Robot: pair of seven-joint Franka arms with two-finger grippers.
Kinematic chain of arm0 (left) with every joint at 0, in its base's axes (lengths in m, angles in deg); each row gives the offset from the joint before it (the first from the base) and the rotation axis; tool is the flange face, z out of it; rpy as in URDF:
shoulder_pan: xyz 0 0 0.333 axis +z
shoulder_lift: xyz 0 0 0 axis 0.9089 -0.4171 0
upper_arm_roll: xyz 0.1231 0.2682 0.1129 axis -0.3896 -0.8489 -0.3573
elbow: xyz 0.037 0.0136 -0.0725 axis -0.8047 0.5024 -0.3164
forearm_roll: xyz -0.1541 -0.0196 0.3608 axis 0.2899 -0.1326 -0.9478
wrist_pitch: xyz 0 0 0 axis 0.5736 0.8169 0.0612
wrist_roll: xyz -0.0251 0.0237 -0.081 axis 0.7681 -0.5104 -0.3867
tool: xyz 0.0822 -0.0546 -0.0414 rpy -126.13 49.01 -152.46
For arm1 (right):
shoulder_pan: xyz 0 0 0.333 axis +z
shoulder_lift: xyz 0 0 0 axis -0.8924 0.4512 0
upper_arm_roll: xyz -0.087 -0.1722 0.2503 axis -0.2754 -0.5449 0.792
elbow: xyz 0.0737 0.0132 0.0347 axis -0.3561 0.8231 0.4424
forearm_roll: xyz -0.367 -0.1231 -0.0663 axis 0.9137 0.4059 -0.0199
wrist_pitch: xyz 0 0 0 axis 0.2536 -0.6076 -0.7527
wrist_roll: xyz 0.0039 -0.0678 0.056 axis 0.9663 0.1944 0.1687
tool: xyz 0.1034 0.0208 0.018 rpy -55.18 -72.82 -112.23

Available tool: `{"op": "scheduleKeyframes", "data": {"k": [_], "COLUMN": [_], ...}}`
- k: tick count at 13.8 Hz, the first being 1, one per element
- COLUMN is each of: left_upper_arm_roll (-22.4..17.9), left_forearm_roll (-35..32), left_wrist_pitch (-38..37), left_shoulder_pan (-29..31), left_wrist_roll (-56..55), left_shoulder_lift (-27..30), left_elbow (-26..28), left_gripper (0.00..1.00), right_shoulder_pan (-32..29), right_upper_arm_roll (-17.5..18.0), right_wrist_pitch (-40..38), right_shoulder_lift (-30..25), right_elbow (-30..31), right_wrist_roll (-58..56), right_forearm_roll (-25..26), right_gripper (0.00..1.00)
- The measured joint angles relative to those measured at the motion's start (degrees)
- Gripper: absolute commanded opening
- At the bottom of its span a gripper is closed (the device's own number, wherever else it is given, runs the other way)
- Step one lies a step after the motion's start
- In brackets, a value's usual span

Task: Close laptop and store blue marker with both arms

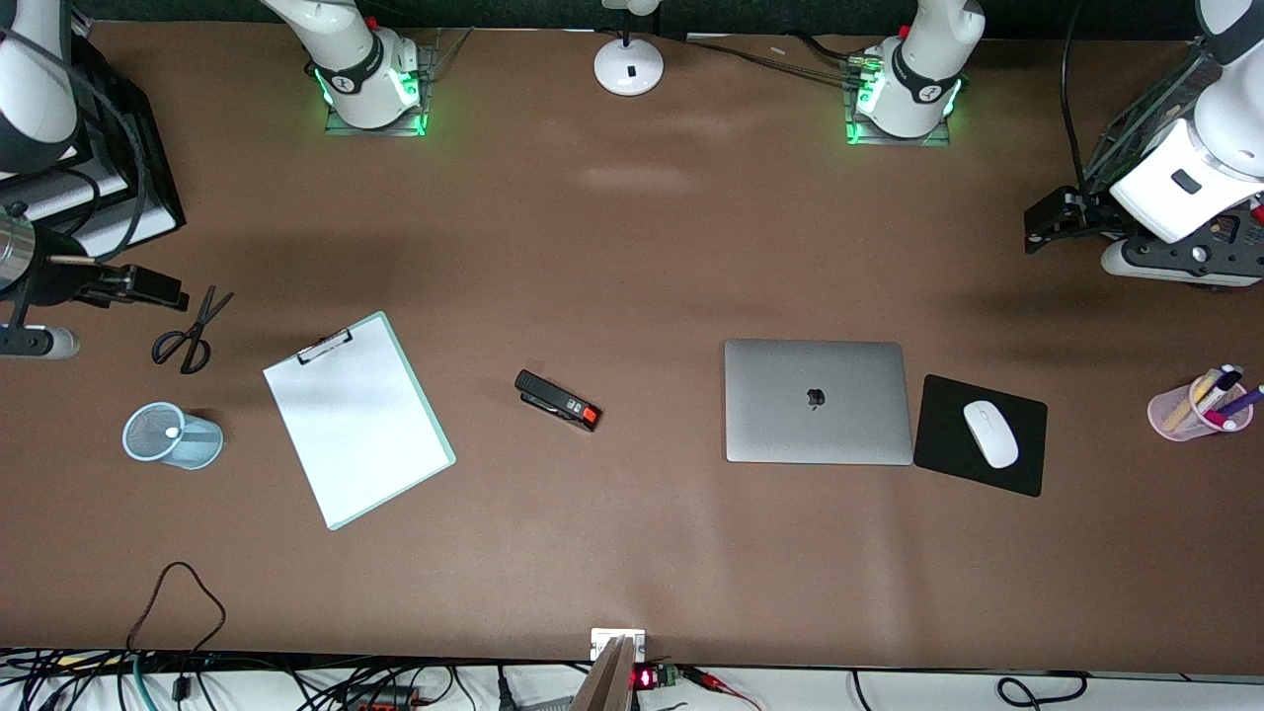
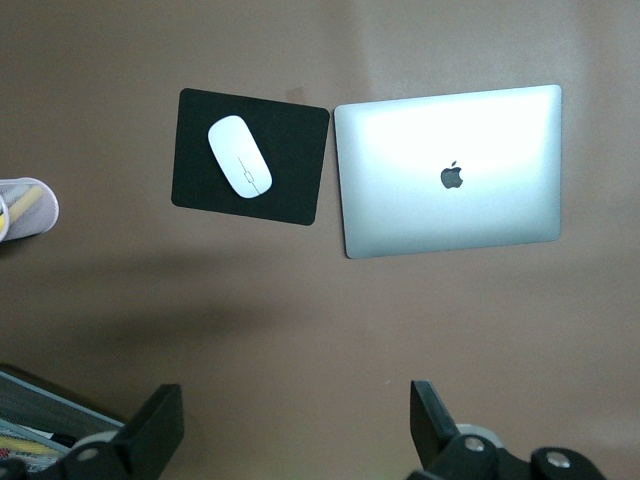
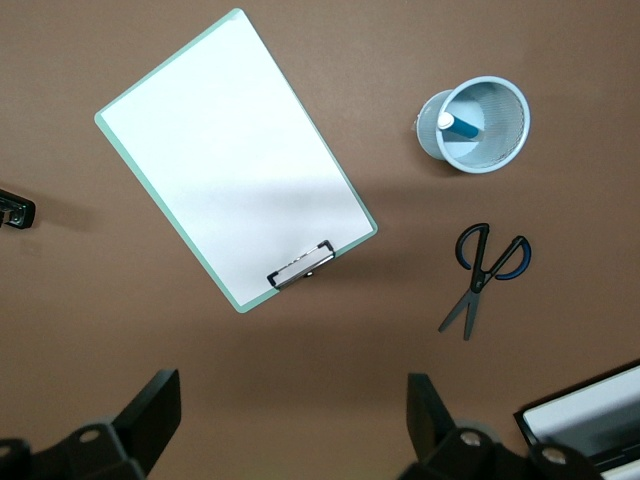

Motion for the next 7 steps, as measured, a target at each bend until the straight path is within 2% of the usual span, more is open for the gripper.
{"op": "scheduleKeyframes", "data": {"k": [4, 7], "left_upper_arm_roll": [0.0, 0.0], "left_forearm_roll": [0.0, 0.0], "left_wrist_pitch": [0.0, -0.1], "left_shoulder_pan": [0.0, 0.0], "left_wrist_roll": [0.0, 0.0], "left_shoulder_lift": [0.0, 0.0], "left_elbow": [0.0, 0.0], "left_gripper": [1.0, 1.0], "right_shoulder_pan": [0.0, 0.0], "right_upper_arm_roll": [0.0, 0.2], "right_wrist_pitch": [3.7, 4.5], "right_shoulder_lift": [-7.9, -10.4], "right_elbow": [9.9, 12.2], "right_wrist_roll": [0.0, 0.0], "right_forearm_roll": [0.2, 0.5], "right_gripper": [1.0, 1.0]}}
